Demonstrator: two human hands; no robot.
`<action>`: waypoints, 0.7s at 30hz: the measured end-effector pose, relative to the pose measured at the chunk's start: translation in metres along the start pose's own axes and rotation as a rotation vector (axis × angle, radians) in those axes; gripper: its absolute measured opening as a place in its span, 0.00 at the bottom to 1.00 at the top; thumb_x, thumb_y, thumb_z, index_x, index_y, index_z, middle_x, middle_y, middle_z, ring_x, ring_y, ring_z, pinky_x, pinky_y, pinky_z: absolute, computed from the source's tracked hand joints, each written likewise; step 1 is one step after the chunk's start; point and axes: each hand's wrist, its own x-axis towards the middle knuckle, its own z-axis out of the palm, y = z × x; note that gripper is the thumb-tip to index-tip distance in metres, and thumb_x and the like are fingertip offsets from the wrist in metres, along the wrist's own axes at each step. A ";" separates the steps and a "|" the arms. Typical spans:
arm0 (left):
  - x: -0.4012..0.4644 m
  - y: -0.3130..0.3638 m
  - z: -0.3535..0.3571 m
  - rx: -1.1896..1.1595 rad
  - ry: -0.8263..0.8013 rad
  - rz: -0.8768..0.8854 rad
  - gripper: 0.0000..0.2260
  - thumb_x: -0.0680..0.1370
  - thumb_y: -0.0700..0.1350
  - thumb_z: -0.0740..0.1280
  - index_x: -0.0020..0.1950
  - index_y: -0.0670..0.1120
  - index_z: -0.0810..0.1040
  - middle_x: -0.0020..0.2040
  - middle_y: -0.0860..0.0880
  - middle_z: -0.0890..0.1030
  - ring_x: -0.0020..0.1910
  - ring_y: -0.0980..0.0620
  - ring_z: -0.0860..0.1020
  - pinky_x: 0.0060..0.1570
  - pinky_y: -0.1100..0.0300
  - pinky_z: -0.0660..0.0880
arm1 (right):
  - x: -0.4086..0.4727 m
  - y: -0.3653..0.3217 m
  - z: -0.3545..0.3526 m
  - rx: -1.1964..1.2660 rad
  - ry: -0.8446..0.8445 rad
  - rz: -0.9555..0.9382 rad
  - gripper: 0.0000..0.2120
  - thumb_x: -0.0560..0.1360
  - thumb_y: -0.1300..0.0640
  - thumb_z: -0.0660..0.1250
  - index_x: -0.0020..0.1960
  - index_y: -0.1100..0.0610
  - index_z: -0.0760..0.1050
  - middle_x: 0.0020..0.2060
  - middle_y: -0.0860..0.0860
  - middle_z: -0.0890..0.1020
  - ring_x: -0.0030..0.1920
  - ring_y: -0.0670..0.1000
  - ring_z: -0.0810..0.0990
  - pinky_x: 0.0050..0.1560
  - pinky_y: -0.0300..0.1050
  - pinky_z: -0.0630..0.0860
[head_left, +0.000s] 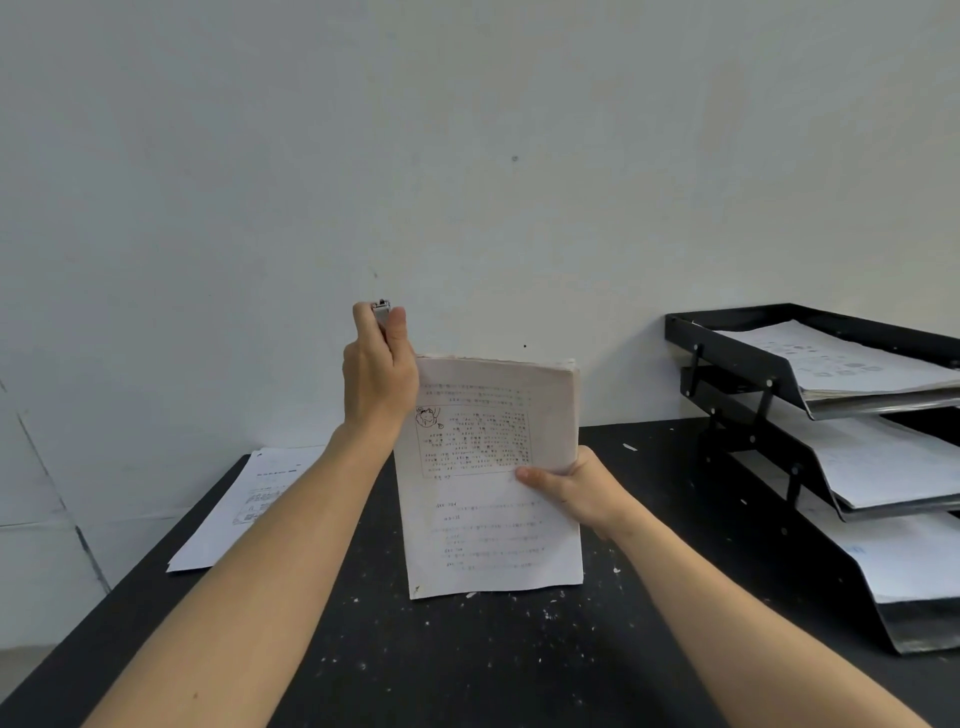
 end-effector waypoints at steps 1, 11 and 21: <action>0.000 0.000 0.001 0.013 0.006 0.000 0.10 0.87 0.52 0.51 0.52 0.47 0.64 0.35 0.43 0.79 0.32 0.47 0.78 0.29 0.65 0.68 | 0.000 0.000 0.000 0.002 0.000 0.001 0.13 0.78 0.58 0.74 0.62 0.55 0.82 0.58 0.51 0.87 0.56 0.56 0.87 0.54 0.56 0.85; -0.003 -0.003 0.006 0.029 0.095 0.004 0.13 0.87 0.48 0.52 0.45 0.45 0.65 0.27 0.53 0.66 0.24 0.54 0.65 0.25 0.67 0.60 | -0.002 -0.001 0.000 0.006 -0.010 -0.008 0.13 0.78 0.58 0.74 0.62 0.54 0.83 0.57 0.51 0.87 0.56 0.56 0.87 0.55 0.56 0.85; -0.003 -0.006 0.010 -0.030 0.106 -0.008 0.12 0.87 0.48 0.51 0.47 0.44 0.65 0.29 0.53 0.66 0.25 0.54 0.64 0.25 0.66 0.60 | -0.004 0.001 0.000 -0.004 -0.013 -0.011 0.12 0.78 0.59 0.73 0.62 0.57 0.83 0.57 0.52 0.87 0.55 0.56 0.87 0.56 0.58 0.84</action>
